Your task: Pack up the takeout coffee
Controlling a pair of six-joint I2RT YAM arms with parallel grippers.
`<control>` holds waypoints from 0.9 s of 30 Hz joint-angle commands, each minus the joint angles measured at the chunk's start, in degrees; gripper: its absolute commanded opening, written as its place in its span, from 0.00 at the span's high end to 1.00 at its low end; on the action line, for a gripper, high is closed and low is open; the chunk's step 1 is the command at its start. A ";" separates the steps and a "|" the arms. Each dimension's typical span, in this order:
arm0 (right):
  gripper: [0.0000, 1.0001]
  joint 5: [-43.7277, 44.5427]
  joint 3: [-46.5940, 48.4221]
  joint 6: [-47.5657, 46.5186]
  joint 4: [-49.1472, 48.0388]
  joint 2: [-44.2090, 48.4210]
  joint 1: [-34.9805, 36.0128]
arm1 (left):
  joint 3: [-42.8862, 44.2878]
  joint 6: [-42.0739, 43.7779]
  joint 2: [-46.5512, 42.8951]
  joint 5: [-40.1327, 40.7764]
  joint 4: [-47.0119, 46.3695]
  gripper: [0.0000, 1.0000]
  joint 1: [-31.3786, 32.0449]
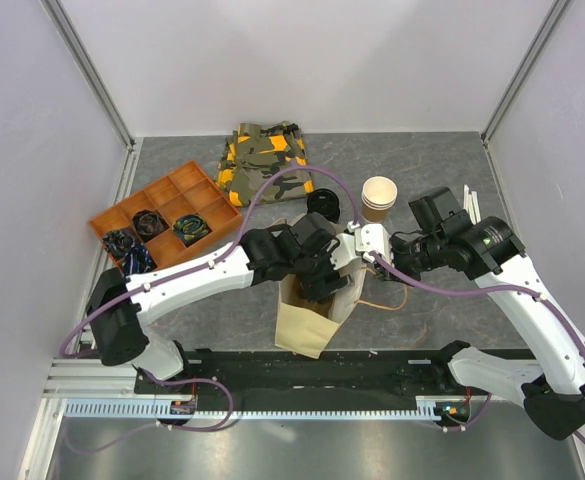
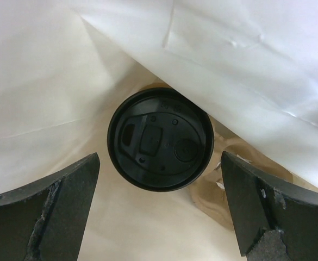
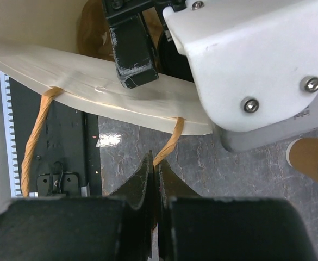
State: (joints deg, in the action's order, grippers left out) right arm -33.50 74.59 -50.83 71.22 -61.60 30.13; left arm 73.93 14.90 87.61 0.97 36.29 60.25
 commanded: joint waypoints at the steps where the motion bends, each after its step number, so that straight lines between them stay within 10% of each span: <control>1: 1.00 -2.19 -0.06 -1.38 0.32 0.08 -0.16 | 2.10 0.66 -3.06 -2.28 -1.14 0.00 0.22; 27: 1.00 -2.80 0.21 -1.12 0.67 0.34 -0.16 | 0.60 1.28 -10.96 -6.68 -8.07 0.00 0.31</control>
State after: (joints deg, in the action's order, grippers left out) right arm -33.87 74.61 -50.83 71.24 -61.60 30.13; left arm 75.18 16.03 81.54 -3.42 33.06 60.49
